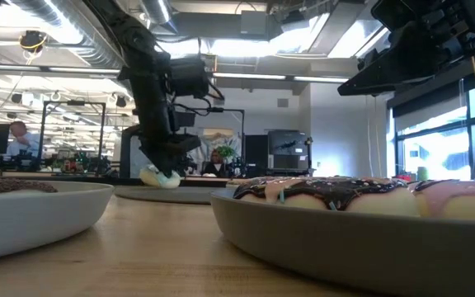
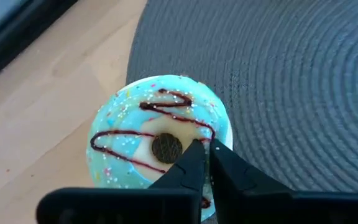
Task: Pick & Place donuts
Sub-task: Put the big light blue donut on the dark gray plate
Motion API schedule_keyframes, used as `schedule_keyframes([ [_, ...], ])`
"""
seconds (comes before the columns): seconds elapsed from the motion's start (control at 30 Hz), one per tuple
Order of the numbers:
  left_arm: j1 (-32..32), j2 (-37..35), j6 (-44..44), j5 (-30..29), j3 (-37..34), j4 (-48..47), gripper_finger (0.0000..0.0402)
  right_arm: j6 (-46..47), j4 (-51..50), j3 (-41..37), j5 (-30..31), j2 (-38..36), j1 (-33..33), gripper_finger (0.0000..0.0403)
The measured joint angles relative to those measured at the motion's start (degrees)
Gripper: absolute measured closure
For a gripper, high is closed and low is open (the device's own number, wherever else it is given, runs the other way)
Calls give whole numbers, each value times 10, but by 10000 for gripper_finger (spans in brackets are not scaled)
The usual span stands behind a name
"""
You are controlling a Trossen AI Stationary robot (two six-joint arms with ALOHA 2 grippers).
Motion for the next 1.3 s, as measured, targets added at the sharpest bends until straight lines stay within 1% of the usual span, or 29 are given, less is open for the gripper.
schedule_keyframes([
  [0.17,-18,-53,7,8,0,0,395,0,0,0,0,0,0,253],
  [0.3,-56,-116,25,63,0,10,396,-1,0,0,0,0,0,253],
  [0.37,-90,-142,37,99,0,31,397,-2,-1,0,5,0,0,253],
  [0.47,-160,-167,51,149,0,84,398,-1,-2,0,35,0,0,253],
  [0.5,-187,-168,55,156,6,93,398,-1,-3,0,46,0,0,253],
  [0.57,-239,-163,56,148,30,93,398,-1,-3,0,60,0,0,253],
  [0.63,-289,-147,58,130,60,96,398,0,-3,0,64,0,0,253],
  [0.73,-353,-111,71,125,106,93,398,4,-5,0,64,0,0,253],
  [0.87,-410,-44,90,116,174,99,399,15,-7,0,64,0,0,253],
  [0.93,-421,-5,90,109,206,96,399,18,-7,0,64,0,0,253],
  [1.03,-430,56,96,114,256,97,399,31,-8,0,64,0,0,253],
  [1.2,-437,140,98,185,327,96,399,44,-12,0,64,0,0,253],
  [1.3,-441,169,87,210,358,94,399,44,-14,0,64,0,0,253],
])
